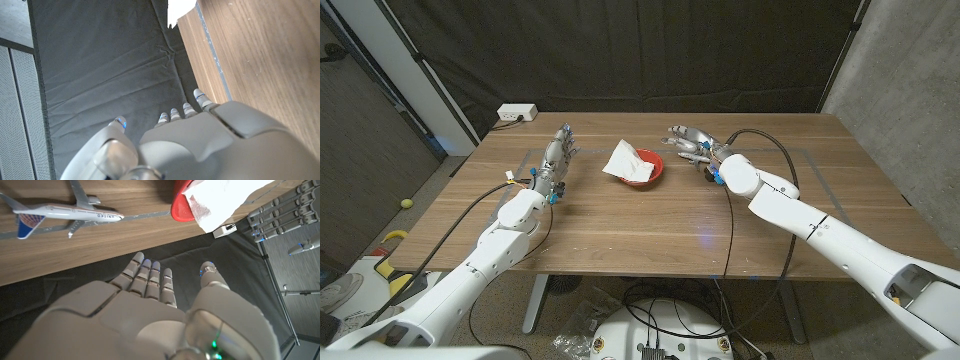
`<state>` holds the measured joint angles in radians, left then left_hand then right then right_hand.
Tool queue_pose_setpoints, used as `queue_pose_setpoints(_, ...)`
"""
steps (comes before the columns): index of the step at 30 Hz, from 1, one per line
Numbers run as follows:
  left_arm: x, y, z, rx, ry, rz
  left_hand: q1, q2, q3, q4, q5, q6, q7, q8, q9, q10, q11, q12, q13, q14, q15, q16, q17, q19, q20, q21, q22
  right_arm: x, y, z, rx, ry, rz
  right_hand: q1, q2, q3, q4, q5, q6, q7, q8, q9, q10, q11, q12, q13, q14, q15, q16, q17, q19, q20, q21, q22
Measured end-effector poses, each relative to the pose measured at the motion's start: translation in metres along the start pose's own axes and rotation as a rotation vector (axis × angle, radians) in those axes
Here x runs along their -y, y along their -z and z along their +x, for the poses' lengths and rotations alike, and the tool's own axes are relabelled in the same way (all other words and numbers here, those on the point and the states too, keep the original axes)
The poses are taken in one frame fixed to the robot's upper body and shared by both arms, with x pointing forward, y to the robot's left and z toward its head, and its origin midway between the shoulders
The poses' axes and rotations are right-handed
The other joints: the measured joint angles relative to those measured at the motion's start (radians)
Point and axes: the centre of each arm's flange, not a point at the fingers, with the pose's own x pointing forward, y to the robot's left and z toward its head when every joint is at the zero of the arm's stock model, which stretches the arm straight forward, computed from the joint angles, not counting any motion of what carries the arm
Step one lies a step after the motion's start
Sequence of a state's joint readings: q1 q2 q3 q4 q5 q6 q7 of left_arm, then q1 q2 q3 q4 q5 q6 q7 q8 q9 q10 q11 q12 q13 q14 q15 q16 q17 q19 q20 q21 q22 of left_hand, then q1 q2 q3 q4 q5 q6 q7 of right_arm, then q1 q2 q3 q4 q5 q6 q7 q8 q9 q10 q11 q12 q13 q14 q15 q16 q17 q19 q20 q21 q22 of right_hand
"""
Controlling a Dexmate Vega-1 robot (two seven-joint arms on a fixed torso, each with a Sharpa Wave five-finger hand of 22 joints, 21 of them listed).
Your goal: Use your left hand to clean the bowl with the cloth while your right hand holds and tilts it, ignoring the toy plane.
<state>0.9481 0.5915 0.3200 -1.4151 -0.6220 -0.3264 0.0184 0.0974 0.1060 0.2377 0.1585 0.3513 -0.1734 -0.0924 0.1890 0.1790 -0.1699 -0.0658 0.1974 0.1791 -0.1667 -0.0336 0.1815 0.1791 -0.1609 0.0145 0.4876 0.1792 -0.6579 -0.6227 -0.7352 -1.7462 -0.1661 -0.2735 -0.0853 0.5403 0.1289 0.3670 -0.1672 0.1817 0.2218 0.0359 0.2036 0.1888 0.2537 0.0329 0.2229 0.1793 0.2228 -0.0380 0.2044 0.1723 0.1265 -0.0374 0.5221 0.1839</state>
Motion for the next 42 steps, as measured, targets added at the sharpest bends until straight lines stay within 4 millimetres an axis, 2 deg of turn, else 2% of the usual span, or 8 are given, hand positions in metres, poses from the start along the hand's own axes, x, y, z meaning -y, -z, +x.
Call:
queue_pose_setpoints(8, 0.0, 0.0, -0.001, 0.004, -0.001, -0.001, 0.0, 0.0, -0.003, -0.003, 0.0, 0.0, 0.0, 0.0, 0.0, 0.0, 0.0, 0.0, 0.0, 0.0, 0.0, 0.0, 0.0, 0.0, 0.0, 0.0, 0.0, -0.006, -0.011, 0.011, -0.01, -0.021, -0.06, 0.032, -0.006, -0.003, -0.003, 0.011, 0.005, -0.005, 0.0, 0.0, 0.014, -0.004, 0.0, 0.0, 0.014, -0.002, 0.0, 0.0, 0.014, 0.0, 0.007, 0.004)
queue_pose_setpoints(13, 0.001, -0.001, -0.001, 0.006, 0.0, -0.001, 0.0, 0.0, -0.003, -0.003, 0.0, 0.0, 0.0, 0.0, 0.0, 0.0, 0.0, 0.0, 0.0, 0.0, 0.0, 0.0, 0.0, 0.0, 0.0, -0.007, 0.0, -0.009, -0.015, 0.016, -0.016, -0.027, -0.091, 0.055, -0.018, -0.003, -0.003, 0.011, 0.031, -0.001, 0.008, 0.0, 0.043, 0.0, 0.008, 0.0, 0.047, -0.002, 0.0, 0.001, 0.031, -0.002, 0.015, 0.005)
queue_pose_setpoints(16, 0.001, -0.001, -0.001, 0.008, 0.002, 0.0, 0.0, 0.0, -0.003, -0.003, 0.0, 0.0, 0.0, 0.0, 0.0, 0.0, 0.0, 0.0, 0.0, 0.0, 0.0, 0.0, 0.0, 0.0, 0.0, -0.008, 0.0, -0.011, -0.016, 0.018, -0.015, -0.029, -0.106, 0.068, -0.031, -0.02, 0.003, 0.015, 0.058, 0.0, 0.011, 0.0, 0.071, 0.0, 0.013, 0.0, 0.075, -0.002, 0.0, 0.003, 0.05, -0.001, 0.022, 0.005)
queue_pose_setpoints(19, 0.003, -0.002, -0.001, 0.01, 0.007, 0.001, 0.0, 0.0, -0.003, -0.003, 0.0, 0.0, 0.0, 0.0, 0.0, 0.0, 0.0, 0.0, 0.0, 0.0, 0.0, 0.0, 0.0, 0.0, 0.0, -0.008, 0.0, -0.014, -0.018, 0.021, -0.015, -0.03, -0.135, 0.073, -0.036, -0.024, 0.004, 0.018, 0.073, 0.002, 0.011, 0.0, 0.089, 0.0, 0.015, 0.0, 0.093, -0.003, 0.008, 0.003, 0.066, -0.002, 0.028, 0.005)
queue_pose_setpoints(28, 0.003, -0.001, -0.003, 0.008, 0.011, 0.006, 0.0, 0.0, -0.003, -0.003, 0.0, 0.0, 0.0, 0.0, 0.0, 0.0, 0.0, 0.0, 0.0, 0.0, 0.0, 0.0, 0.0, 0.0, 0.0, -0.008, 0.0, -0.022, -0.021, 0.033, -0.036, -0.053, -0.201, 0.08, -0.029, -0.028, 0.009, 0.018, 0.078, -0.004, 0.011, 0.0, 0.09, -0.009, 0.015, 0.0, 0.099, -0.003, 0.008, 0.007, 0.066, -0.002, 0.03, 0.009)
queue_pose_setpoints(35, 0.003, 0.001, -0.006, 0.003, 0.01, 0.006, 0.0, 0.0, -0.003, -0.003, 0.0, 0.0, 0.0, 0.0, 0.0, 0.0, 0.0, 0.0, 0.0, 0.0, 0.0, 0.0, 0.0, 0.0, 0.0, -0.008, 0.0, -0.028, -0.021, 0.045, -0.06, -0.074, -0.244, 0.078, -0.039, -0.046, 0.019, 0.026, 0.086, -0.011, 0.011, 0.0, 0.107, -0.014, 0.015, 0.0, 0.11, -0.003, 0.008, 0.007, 0.067, -0.002, 0.03, 0.009)
queue_pose_setpoints(42, 0.001, 0.002, -0.008, -0.001, 0.006, 0.006, 0.0, 0.0, -0.006, 0.0, 0.0, 0.0, 0.0, 0.0, 0.0, 0.0, 0.0, 0.0, 0.0, 0.0, 0.0, 0.0, 0.0, 0.0, 0.0, -0.015, 0.0, -0.033, -0.022, 0.054, -0.072, -0.089, -0.279, 0.082, -0.054, -0.046, 0.018, 0.026, 0.098, -0.016, 0.011, 0.0, 0.123, -0.009, 0.015, 0.0, 0.131, -0.005, 0.008, 0.007, 0.078, 0.0, 0.035, 0.009)
